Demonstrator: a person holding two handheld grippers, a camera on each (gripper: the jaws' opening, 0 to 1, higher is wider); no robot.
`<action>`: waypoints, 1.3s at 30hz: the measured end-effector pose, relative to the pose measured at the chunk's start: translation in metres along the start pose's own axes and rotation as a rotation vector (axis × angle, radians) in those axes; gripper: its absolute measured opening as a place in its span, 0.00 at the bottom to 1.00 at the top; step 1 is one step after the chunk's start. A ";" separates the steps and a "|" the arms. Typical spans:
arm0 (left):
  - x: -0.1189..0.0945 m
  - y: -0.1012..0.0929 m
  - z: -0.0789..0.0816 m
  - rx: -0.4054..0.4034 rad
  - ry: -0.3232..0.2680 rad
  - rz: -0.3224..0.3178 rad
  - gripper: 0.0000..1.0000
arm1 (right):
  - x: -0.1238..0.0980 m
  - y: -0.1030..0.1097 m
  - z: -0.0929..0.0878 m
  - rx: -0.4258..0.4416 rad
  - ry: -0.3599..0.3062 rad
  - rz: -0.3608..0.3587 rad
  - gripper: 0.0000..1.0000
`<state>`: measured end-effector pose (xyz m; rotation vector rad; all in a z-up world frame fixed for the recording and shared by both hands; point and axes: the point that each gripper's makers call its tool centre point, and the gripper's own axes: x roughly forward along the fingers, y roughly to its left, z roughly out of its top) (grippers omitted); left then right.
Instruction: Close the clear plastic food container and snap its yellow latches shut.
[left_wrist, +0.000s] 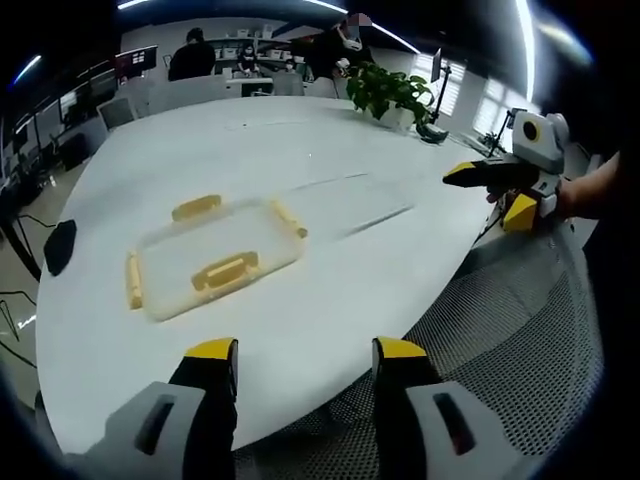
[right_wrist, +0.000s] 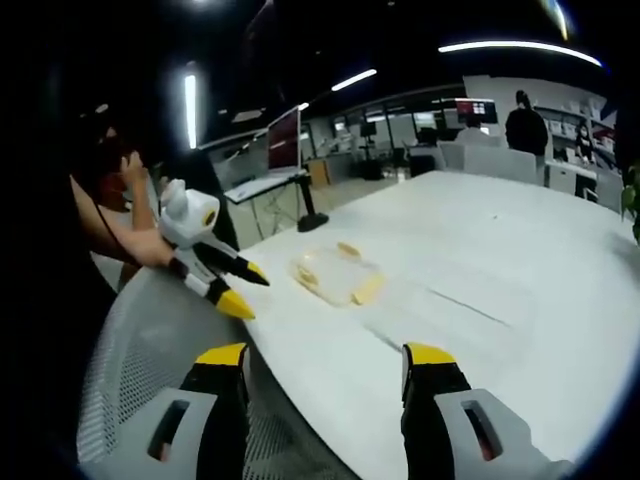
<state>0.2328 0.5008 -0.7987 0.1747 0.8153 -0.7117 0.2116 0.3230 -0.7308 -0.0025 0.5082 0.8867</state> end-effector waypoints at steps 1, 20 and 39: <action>0.000 0.001 0.001 0.004 -0.004 0.003 0.55 | 0.000 0.000 0.000 -0.001 -0.001 -0.002 0.61; -0.002 0.000 0.007 0.006 -0.013 -0.007 0.55 | 0.000 -0.001 0.006 -0.004 -0.012 0.005 0.58; -0.013 0.005 0.033 -0.027 -0.136 -0.040 0.61 | 0.002 0.000 0.042 -0.014 -0.091 0.021 0.57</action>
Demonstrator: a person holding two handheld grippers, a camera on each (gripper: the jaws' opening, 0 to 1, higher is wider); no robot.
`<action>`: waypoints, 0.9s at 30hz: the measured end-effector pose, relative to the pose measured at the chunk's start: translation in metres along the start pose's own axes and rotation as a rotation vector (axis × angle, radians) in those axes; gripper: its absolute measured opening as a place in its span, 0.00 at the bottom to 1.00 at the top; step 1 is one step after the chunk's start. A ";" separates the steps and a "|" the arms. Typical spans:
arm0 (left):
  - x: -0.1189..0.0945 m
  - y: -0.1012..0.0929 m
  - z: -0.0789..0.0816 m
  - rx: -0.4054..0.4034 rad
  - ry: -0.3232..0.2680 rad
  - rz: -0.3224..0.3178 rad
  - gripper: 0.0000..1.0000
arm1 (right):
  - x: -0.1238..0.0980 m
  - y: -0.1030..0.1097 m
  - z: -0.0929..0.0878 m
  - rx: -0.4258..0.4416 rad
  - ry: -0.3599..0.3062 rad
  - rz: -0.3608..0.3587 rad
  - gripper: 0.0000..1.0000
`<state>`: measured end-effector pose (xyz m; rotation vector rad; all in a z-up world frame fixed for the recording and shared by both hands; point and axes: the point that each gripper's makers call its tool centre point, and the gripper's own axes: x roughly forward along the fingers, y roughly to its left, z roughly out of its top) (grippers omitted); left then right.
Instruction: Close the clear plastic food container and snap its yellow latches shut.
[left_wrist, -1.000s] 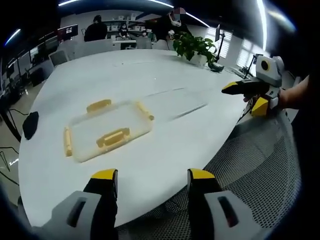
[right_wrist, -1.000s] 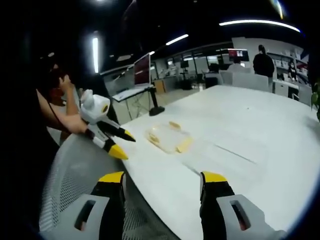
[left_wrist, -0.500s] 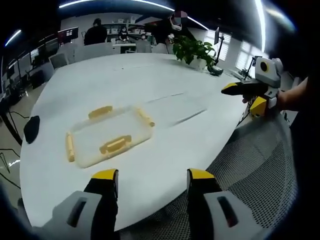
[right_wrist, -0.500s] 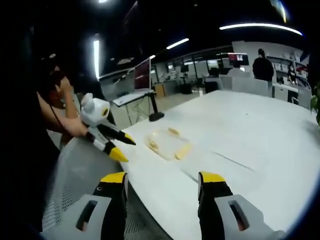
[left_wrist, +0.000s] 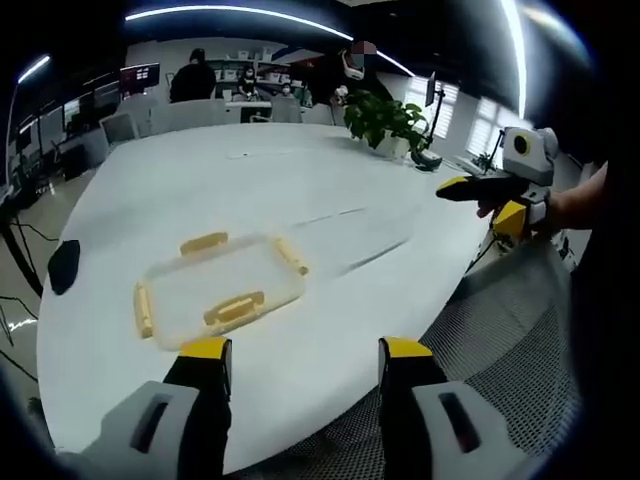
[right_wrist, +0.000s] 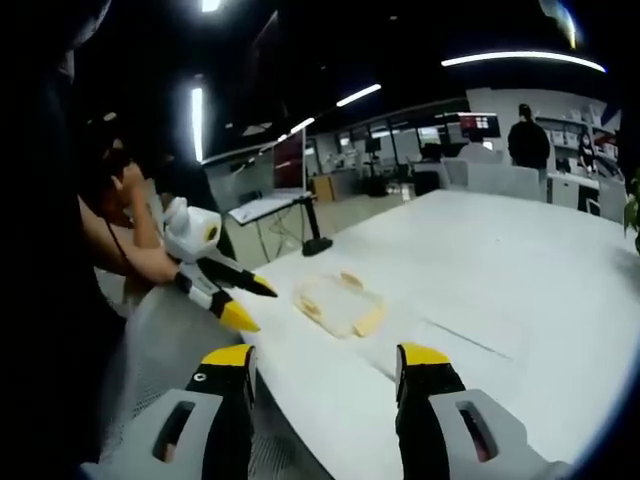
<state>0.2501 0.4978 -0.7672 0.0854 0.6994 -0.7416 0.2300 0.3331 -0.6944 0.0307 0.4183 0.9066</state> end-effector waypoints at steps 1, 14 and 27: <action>0.000 -0.002 0.003 -0.013 -0.009 -0.014 0.63 | 0.003 -0.001 0.003 0.009 -0.009 0.000 0.58; 0.000 0.007 0.023 0.017 -0.035 -0.044 0.68 | 0.029 0.005 0.030 -0.025 -0.049 0.016 0.62; 0.003 0.032 0.019 0.079 0.016 -0.054 0.67 | 0.054 -0.002 0.031 -0.065 -0.008 0.040 0.61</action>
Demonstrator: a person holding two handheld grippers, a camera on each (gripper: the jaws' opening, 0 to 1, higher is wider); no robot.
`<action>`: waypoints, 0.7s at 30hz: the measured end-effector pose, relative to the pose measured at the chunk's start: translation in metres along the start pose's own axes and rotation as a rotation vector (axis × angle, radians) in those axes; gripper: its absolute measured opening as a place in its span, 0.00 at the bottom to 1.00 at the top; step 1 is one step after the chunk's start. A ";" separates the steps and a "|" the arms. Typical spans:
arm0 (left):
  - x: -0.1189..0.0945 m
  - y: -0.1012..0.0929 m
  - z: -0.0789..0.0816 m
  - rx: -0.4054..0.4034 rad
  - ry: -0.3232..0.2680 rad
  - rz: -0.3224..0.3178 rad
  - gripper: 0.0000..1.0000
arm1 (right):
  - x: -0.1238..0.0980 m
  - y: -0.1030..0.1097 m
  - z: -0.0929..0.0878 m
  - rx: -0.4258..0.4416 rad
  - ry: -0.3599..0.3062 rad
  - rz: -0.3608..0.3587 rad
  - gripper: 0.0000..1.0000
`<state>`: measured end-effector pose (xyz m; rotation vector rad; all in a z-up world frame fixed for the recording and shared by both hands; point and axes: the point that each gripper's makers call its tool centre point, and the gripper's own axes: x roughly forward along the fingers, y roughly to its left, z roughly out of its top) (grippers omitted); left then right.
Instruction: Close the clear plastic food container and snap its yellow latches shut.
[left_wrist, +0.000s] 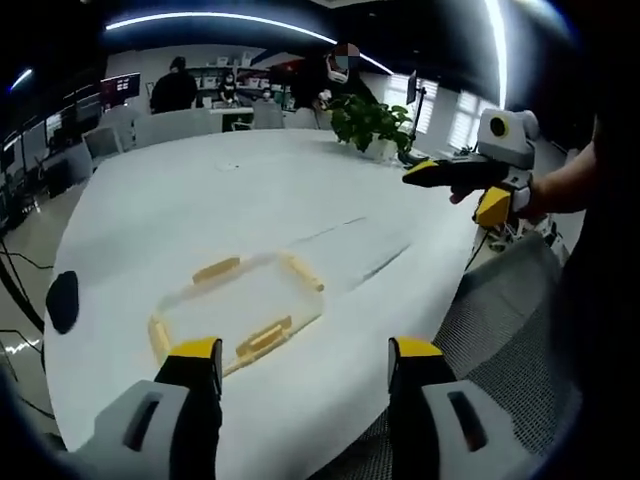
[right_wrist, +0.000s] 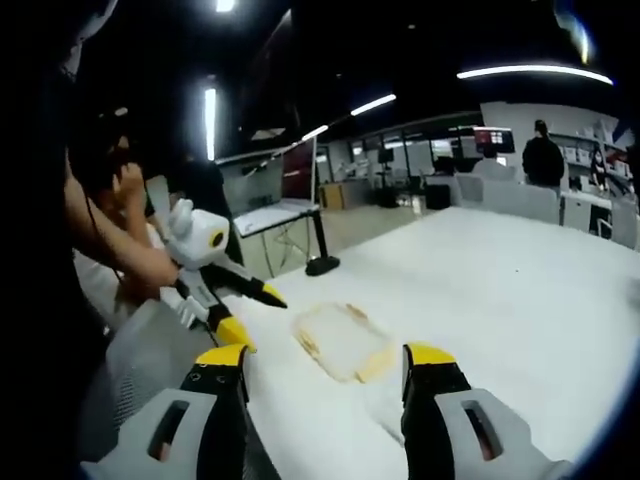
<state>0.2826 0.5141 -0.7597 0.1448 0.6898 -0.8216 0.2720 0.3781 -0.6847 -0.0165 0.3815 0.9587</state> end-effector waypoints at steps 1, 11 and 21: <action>0.001 0.002 -0.002 0.006 0.011 0.000 0.67 | 0.002 -0.001 0.000 -0.002 0.007 -0.001 0.61; 0.003 0.016 -0.005 0.080 0.061 -0.024 0.66 | 0.015 -0.009 -0.004 -0.030 0.041 0.005 0.61; 0.007 0.033 -0.008 0.099 0.090 -0.030 0.65 | 0.031 -0.015 -0.007 -0.029 0.059 0.001 0.60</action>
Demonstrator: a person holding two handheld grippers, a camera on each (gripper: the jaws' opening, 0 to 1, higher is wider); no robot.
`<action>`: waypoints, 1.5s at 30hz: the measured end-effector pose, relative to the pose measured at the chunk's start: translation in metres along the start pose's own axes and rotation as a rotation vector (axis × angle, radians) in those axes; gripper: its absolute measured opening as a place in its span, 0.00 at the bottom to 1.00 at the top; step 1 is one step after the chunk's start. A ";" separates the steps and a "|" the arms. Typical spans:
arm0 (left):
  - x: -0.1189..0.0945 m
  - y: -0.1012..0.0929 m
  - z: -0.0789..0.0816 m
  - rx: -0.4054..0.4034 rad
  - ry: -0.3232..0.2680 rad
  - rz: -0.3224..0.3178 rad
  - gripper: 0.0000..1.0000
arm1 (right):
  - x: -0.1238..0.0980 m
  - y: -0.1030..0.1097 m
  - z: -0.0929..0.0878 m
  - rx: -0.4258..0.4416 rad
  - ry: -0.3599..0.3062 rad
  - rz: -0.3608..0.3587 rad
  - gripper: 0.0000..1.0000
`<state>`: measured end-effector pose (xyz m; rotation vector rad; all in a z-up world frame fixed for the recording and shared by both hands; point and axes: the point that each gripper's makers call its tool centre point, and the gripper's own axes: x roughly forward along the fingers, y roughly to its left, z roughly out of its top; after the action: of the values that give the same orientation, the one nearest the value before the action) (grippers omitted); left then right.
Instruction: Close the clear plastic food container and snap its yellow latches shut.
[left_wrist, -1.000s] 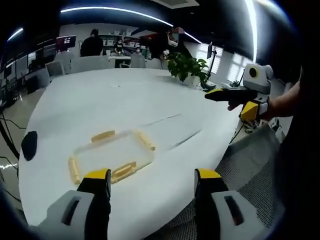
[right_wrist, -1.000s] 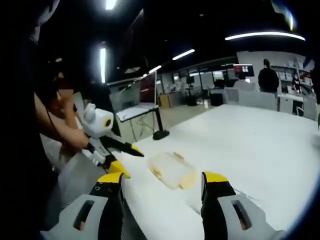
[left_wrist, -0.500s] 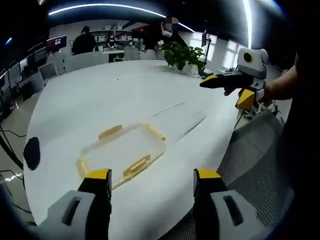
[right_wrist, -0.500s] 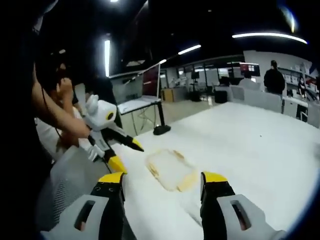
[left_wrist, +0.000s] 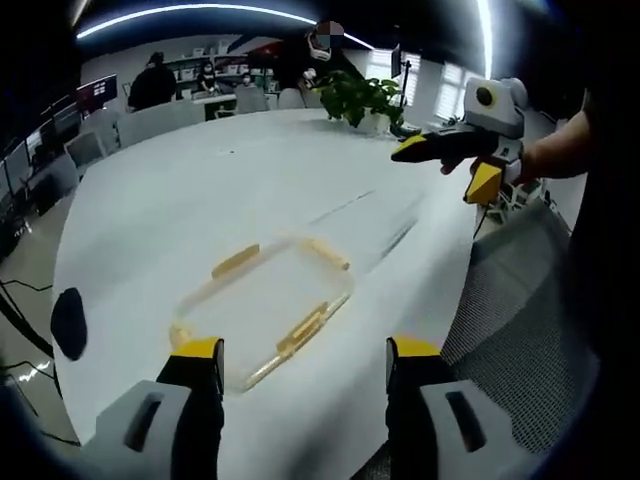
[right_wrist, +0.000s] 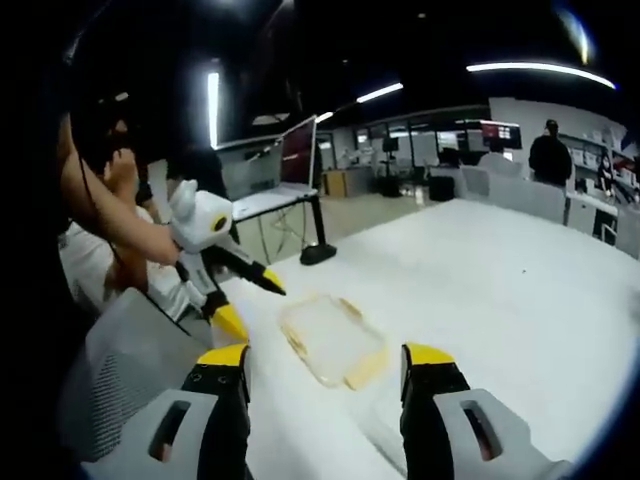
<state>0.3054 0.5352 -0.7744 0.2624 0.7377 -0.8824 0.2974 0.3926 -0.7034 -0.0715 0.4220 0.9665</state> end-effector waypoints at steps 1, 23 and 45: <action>0.000 0.001 -0.001 0.003 0.002 0.001 0.65 | 0.002 0.000 -0.001 0.001 0.003 -0.001 0.60; 0.000 0.025 -0.014 0.062 0.055 -0.035 0.63 | 0.040 -0.005 -0.016 -0.036 0.091 -0.005 0.62; 0.009 0.047 -0.030 0.137 0.131 -0.087 0.62 | 0.063 -0.017 -0.022 -0.070 0.152 -0.027 0.63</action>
<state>0.3315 0.5740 -0.8059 0.4150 0.8155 -1.0067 0.3350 0.4272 -0.7501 -0.2145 0.5261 0.9524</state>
